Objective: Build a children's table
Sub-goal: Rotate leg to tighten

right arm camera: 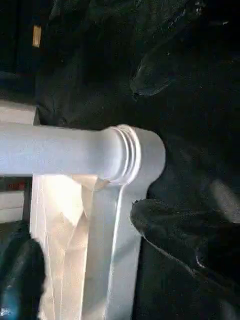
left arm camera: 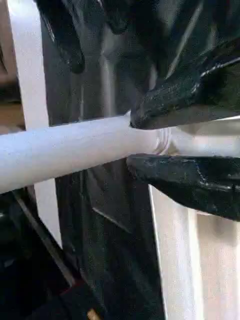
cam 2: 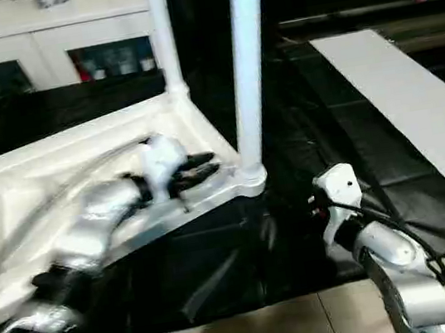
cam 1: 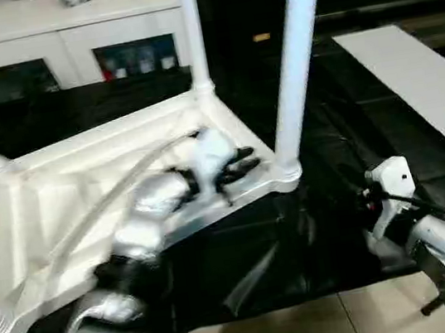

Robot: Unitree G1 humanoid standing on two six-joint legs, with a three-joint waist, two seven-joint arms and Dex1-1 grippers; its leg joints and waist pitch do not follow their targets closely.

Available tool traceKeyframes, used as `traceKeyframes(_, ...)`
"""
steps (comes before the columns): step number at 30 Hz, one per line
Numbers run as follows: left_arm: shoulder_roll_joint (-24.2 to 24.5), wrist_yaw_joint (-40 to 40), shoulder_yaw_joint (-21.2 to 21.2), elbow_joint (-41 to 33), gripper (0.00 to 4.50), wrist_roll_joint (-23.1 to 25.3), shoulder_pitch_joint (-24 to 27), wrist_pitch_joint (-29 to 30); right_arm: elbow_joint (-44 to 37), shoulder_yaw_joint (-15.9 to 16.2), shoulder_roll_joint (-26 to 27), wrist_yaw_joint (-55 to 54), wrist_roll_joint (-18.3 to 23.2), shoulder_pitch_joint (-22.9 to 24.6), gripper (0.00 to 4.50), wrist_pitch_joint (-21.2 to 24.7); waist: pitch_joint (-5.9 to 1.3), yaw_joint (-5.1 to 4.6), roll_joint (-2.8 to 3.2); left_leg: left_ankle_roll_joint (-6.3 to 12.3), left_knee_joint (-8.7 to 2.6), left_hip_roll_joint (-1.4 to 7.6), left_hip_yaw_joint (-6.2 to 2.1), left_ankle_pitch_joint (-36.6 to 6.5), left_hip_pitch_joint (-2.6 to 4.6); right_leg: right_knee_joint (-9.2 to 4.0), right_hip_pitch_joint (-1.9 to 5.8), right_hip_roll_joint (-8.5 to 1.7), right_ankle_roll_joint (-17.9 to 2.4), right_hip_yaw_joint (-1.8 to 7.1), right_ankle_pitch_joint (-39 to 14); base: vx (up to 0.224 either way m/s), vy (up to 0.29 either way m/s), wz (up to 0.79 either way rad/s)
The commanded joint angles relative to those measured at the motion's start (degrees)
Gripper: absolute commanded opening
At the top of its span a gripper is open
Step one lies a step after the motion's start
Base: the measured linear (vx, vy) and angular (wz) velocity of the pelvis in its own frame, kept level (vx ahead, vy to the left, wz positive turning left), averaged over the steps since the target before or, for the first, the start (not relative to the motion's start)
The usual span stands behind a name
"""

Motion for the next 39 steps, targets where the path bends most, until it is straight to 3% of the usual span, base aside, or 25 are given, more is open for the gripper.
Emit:
traceKeyframes(1, 4.8, -7.7, -1.3, -7.5, 1.26, -2.0, 4.2, 7.6, -2.1, 3.1, -0.2, 2.0, 0.0, -0.2, 3.73, 0.7, -3.61, 0.59, -1.15, 4.05, -4.78, 2.69, -1.1, -19.2, 0.53, -3.61, 2.28, -3.23, -8.5, 1.74, -25.3, 0.0, 0.0, 0.0)
traceKeyframes(2, 7.1, -10.2, -2.0, -10.4, 1.26, -2.5, 5.9, 10.0, -2.4, 4.2, -0.2, 2.5, -0.2, -0.1, 3.73, 0.8, -3.63, 0.46, -0.91, 3.89, -4.92, 2.88, -1.29, -18.2, 0.2, -3.21, 2.32, -3.27, -8.7, 2.02, -24.4, 0.0, 0.0, 0.0)
traceKeyframes(3, 12.7, -14.1, -3.2, -15.9, 1.26, -2.7, 9.3, 14.6, -3.0, 6.4, 0.4, 3.8, -0.2, -0.2, 3.73, 1.4, -3.53, 0.46, -0.99, 3.73, -4.96, 2.92, -1.26, -18.2, 0.28, -2.86, 2.09, -3.12, -8.9, 2.16, -23.9, 0.0, 0.0, 0.0)
traceKeyframes(4, 14.0, -14.7, -3.3, -16.9, 1.26, -3.0, 10.0, 15.5, -2.9, 6.9, 0.7, 3.9, -0.4, -0.5, 3.73, 1.3, -3.51, 0.36, -0.81, 3.59, -4.91, 2.9, -1.19, -18.5, 0.41, -2.77, 1.91, -2.93, -8.9, 2.2, -24.0, 0.057, -0.044, -0.03)
traceKeyframes(5, 17.5, -16.2, -3.3, -19.6, 1.26, -3.5, 12.0, 18.0, -2.5, 8.3, 1.5, 4.0, -0.7, -1.3, 3.73, 1.2, -3.76, 0.57, -0.61, 2.97, -4.44, 2.78, -0.92, -18.6, 1.19, -2.69, 1.35, -2.77, -9.3, 2.41, -23.1, 0.063, -0.054, 0.08)
traceKeyframes(7, 18.8, -16.6, -3.3, -20.7, 1.26, -4.0, 12.7, 19.1, -2.2, 8.7, 1.8, 4.0, -0.8, -1.7, 3.73, 1.3, -3.66, 0.72, -0.4, 2.61, -4.41, 2.74, -0.65, -17.9, 1.39, -2.26, 1.24, -2.38, -11.0, 2.59, -19.7, 0.059, -0.051, 0.11)
traceKeyframes(8, 19.9, -17.1, -3.2, -21.5, 1.26, -4.5, 13.3, 20.2, -1.7, 9.3, 2.1, 3.9, -1.4, -2.4, 3.73, 1.2, -3.76, 1.3, -0.35, 2.5, -4.29, 2.82, -0.36, -17.4, 1.91, -2.23, 1.0, -2.22, -11.7, 2.66, -18.0, 0.0, 0.0, 0.0)
traceKeyframes(9, 20.9, -17.5, -3.2, -21.9, 1.26, -4.3, 13.7, 20.8, -1.5, 9.7, 2.5, 4.1, -1.4, -3.0, 3.73, 1.5, -3.75, 1.92, -1.19, 2.82, -4.26, 2.79, -0.32, -15.8, 1.66, -1.81, 1.4, -2.39, -11.9, 2.69, -17.4, 0.0, 0.0, 0.0)
traceKeyframes(10, 21.6, -17.5, -3.4, -22.2, 1.26, -3.4, 14.1, 21.3, -1.3, 10.2, 2.7, 4.2, -1.7, -3.7, 3.73, 1.9, -3.69, 2.19, -0.82, 2.75, -4.35, 2.83, -0.28, -15.3, 1.71, -1.83, 1.33, -2.37, -11.8, 2.72, -17.6, 0.0, 0.0, 0.0)
traceKeyframes(11, 21.7, -17.4, -3.4, -22.2, 1.26, -3.2, 14.1, 21.3, -1.2, 10.3, 2.7, 4.2, -1.7, -3.8, 3.73, 2.0, -3.6, 2.27, -1.19, 2.64, -4.41, 2.89, -0.23, -15.1, 1.66, -1.89, 1.33, -2.31, -11.5, 2.68, -17.7, 0.0, 0.0, 0.0)
traceKeyframes(12, 22.7, -15.3, -4.0, -21.6, 1.26, 1.3, 14.0, 21.4, -1.0, 11.8, 3.0, 5.0, -1.7, -5.1, 3.73, 3.5, -3.66, 2.45, -0.85, 2.21, -4.51, 2.9, -0.4, -14.4, 1.49, -1.58, 1.58, -2.27, -11.1, 2.64, -17.3, 0.0, 0.0, 0.0)
traceKeyframes(13, 22.7, -13.4, -4.5, -20.4, 1.26, 3.8, 13.5, 21.3, -0.7, 12.8, 3.1, 5.0, -2.3, -5.8, 3.73, 4.2, -3.51, 2.32, -1.17, 1.79, -4.66, 2.81, -0.58, -15.1, 1.26, -1.54, 1.81, -2.07, -10.2, 2.53, -17.8, 0.0, 0.0, 0.0)
traceKeyframes(14, 22.4, -10.4, -4.9, -18.7, 1.26, 6.2, 12.7, 21.1, -0.3, 14.0, 3.3, 5.3, -3.0, -6.6, 3.73, 4.5, -3.5, 2.4, -1.0, 1.01, -4.75, 2.74, -0.68, -16.1, 1.39, -1.71, 1.74, -2.27, -9.2, 2.57, -19.6, 0.0, 0.0, 0.0)
traceKeyframes(17, 21.3, -6.1, -5.0, -17.1, 1.26, 7.4, 11.3, 22.7, 0.6, 15.2, 3.7, 5.0, -4.1, -7.7, 3.73, 4.5, -3.28, 2.31, -1.26, -0.51, -4.81, 2.72, -0.69, -19.8, 1.78, -2.09, 1.48, -2.44, -8.8, 2.71, -22.8, 0.0, 0.0, 0.0)
traceKeyframes(20, 19.6, -1.7, -5.5, -14.7, 1.26, 9.0, 9.3, 22.3, 2.5, 15.3, 4.4, 2.8, -5.9, -9.3, 3.73, 4.1, -3.21, 2.13, -1.44, -1.61, -4.87, 2.47, -1.09, -22.5, 1.81, -2.81, 1.46, -2.64, -6.1, 2.57, -29.2, 0.0, 0.0, 0.0)
traceKeyframes(25, 16.4, 5.8, -6.5, -9.8, 1.26, 14.3, 6.8, 19.1, 4.0, 14.5, 5.0, 0.0, -7.1, -10.3, 3.73, 3.8, -3.05, 1.61, -1.51, -1.45, -4.75, 2.24, -1.36, -24.0, 1.76, -3.84, 1.15, -2.59, -3.7, 2.21, -33.9, 0.0, 0.0, 0.0)
traceKeyframes(27, 15.4, 9.3, -6.7, -7.5, 1.26, 15.8, 5.9, 16.2, 3.8, 14.6, 5.1, -0.4, -7.5, -10.2, 3.73, 3.7, -3.1, 1.65, -1.48, -1.31, -4.49, 2.1, -1.37, -24.9, 2.05, -4.14, 0.85, -2.57, -3.0, 2.05, -35.3, 0.0, 0.0, 0.0)
traceKeyframes(29, 14.2, 12.1, -6.1, -6.3, 1.26, 15.7, 5.4, 14.6, 3.9, 14.7, 5.2, -0.9, -7.9, -10.0, 3.73, 3.3, -3.08, 1.59, -1.57, -1.19, -4.57, 2.07, -1.58, -25.0, 1.65, -4.23, 1.14, -2.63, -2.4, 1.77, -36.2, 0.0, 0.0, 0.0)
traceKeyframes(31, 12.3, 16.8, -4.7, -5.2, 1.26, 15.5, 5.4, 11.6, 4.1, 14.7, 5.4, -1.3, -8.0, -9.6, 3.73, 3.2, -3.06, 1.49, -1.26, -1.21, -4.47, 2.06, -1.71, -26.2, 1.82, -4.47, 0.91, -2.64, -2.2, 1.52, -36.7, 0.0, 0.0, 0.0)
traceKeyframes(33, 12.2, 17.7, -4.4, -5.2, 1.26, 15.6, 5.6, 10.6, 4.2, 14.7, 5.4, -1.5, -8.1, -9.6, 3.73, 3.1, -3.06, 1.45, -1.47, -0.99, -4.42, 2.05, -1.8, -26.8, 1.75, -4.65, 0.87, -2.64, -2.1, 1.35, -37.0, 0.0, 0.0, 0.0)
traceKeyframes(34, 11.8, 19.4, -3.5, -5.5, 1.26, 15.6, 6.2, 9.7, 4.1, 14.8, 5.5, -1.7, -8.2, -9.5, 3.73, 3.0, -3.04, 1.45, -1.17, -1.04, -4.43, 2.05, -1.86, -27.4, 1.81, -4.66, 0.79, -2.64, -2.1, 1.32, -37.3, 0.0, 0.0, 0.0)
traceKeyframes(35, 11.4, 21.2, -2.4, -6.5, 1.26, 15.2, 7.4, 7.2, 4.1, 14.9, 5.7, -2.0, -8.4, -9.3, 3.73, 2.7, -3.02, 1.42, -0.85, -1.21, -4.45, 2.07, -1.93, -27.7, 1.78, -4.59, 0.82, -2.62, -2.1, 1.27, -36.9, 0.0, 0.0, 0.0)
traceKeyframes(39, 6.1, 26.2, 6.6, -14.1, 1.26, 7.5, 16.8, 0.0, 3.6, 14.9, 6.5, -3.2, -8.6, -8.6, 3.73, 1.9, -3.2, 1.04, -0.92, -0.94, -4.79, 2.41, -2.08, -27.6, 1.02, -4.2, 1.43, -2.75, -3.9, 1.17, -32.8, 0.0, 0.0, 0.0)
